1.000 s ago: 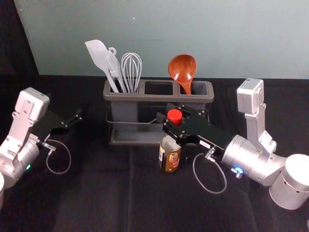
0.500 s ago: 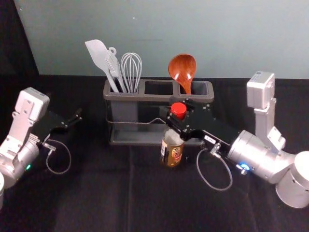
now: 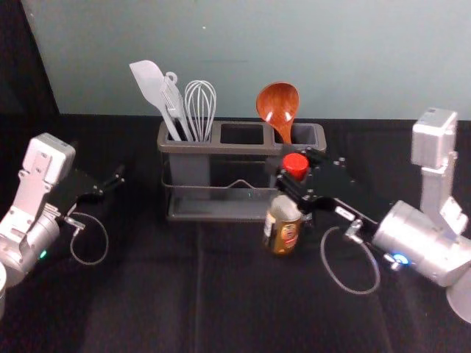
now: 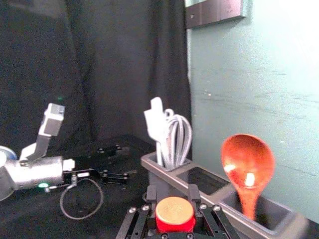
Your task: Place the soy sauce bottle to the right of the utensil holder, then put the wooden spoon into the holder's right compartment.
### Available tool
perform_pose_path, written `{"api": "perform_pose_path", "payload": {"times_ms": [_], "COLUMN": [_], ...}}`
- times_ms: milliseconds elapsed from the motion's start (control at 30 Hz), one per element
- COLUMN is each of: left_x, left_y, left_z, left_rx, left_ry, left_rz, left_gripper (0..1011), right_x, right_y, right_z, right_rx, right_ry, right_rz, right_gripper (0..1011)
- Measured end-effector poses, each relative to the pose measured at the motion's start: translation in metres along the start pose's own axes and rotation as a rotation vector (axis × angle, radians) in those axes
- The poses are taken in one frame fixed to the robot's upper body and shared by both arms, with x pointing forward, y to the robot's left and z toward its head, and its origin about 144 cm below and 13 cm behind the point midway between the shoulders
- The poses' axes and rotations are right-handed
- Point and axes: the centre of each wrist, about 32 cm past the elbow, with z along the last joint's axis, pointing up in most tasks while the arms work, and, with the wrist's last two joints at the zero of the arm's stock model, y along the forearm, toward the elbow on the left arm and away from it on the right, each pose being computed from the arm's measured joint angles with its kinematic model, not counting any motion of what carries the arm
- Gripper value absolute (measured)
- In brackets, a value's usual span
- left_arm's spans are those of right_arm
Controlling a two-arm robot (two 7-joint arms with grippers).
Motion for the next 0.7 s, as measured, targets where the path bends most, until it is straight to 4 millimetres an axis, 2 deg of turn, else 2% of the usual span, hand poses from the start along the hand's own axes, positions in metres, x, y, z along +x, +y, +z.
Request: {"api": "perform_pose_path", "payload": {"times_ms": [300,367,700], "left_x": [0.000,0.000,0.000], "left_y": [0.000,0.000,0.000], "left_z": [0.000,0.000,0.000], "left_rx": [0.000,0.000,0.000], "left_ry": [0.000,0.000,0.000], "left_rz": [0.000,0.000,0.000], "left_gripper": [1005,1005,1005], "right_x": [0.012,0.017,0.029], "right_y": [-0.031,-0.043,-0.064], "right_z": [0.004,0.006,0.006], "right_rx": [0.016,0.022,0.036], "right_ry": [-0.013,-0.017,-0.028], "right_rz": [-0.090,-0.126,-0.205], "right_gripper": [386,386,385]}}
